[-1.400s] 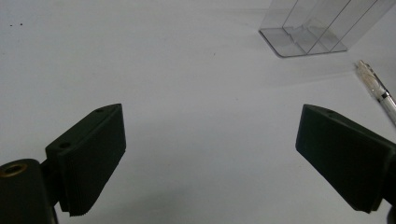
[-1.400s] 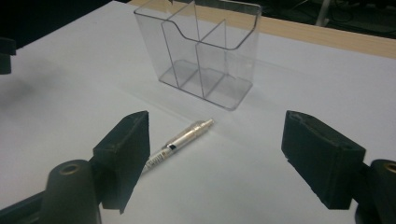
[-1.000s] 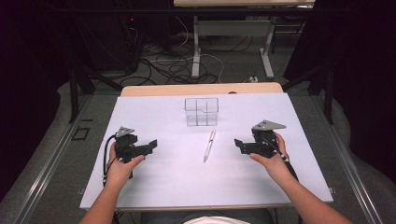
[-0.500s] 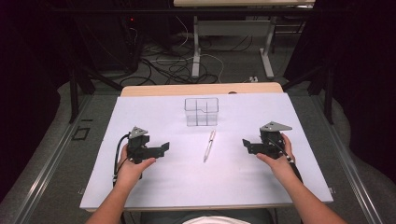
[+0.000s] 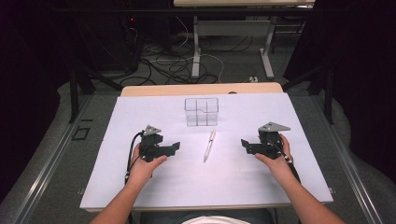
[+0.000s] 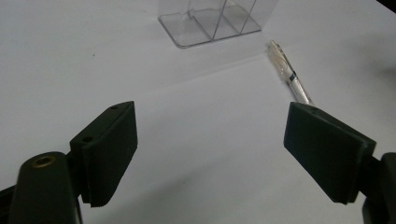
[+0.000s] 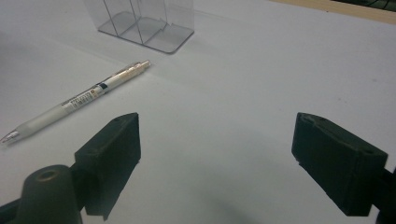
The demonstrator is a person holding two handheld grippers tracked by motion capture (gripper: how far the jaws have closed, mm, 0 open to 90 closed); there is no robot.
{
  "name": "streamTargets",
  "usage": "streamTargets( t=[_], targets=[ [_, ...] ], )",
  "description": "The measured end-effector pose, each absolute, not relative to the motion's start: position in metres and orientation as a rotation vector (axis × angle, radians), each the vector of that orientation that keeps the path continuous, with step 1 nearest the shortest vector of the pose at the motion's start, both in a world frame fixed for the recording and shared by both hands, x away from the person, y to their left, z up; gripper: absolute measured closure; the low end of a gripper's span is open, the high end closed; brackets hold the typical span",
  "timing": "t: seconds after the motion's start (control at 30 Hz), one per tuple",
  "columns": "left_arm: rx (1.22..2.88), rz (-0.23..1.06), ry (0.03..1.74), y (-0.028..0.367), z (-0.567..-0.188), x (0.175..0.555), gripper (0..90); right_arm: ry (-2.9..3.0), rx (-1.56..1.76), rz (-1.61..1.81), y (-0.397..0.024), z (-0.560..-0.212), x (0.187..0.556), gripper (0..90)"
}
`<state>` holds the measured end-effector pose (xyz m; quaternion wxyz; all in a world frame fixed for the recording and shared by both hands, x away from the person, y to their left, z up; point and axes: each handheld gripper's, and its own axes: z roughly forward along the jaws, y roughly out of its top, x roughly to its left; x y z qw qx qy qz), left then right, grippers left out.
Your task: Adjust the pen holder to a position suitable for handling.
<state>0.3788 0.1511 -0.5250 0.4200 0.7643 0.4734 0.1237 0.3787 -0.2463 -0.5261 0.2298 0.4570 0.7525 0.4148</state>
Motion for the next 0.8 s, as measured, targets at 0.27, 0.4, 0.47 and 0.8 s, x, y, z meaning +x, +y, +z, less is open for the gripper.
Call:
streamTargets(
  t=[0.27,0.4,0.47,0.8],
  targets=[
    [1.972,0.313,1.111,0.122,-0.521,0.382,29.3,2.083,1.265,1.137,-0.245,-0.527,0.378,15.4],
    [1.982,0.308,1.078,0.106,-0.517,0.384,32.1,2.082,1.267,1.14,-0.246,-0.527,0.378,15.5],
    [1.984,0.315,1.076,0.099,-0.516,0.386,32.3,2.08,1.274,1.142,-0.246,-0.527,0.378,15.5],
    [1.927,0.248,1.082,0.07,-0.515,0.395,39.9,2.073,1.265,1.162,-0.246,-0.526,0.377,15.6]
  ],
)
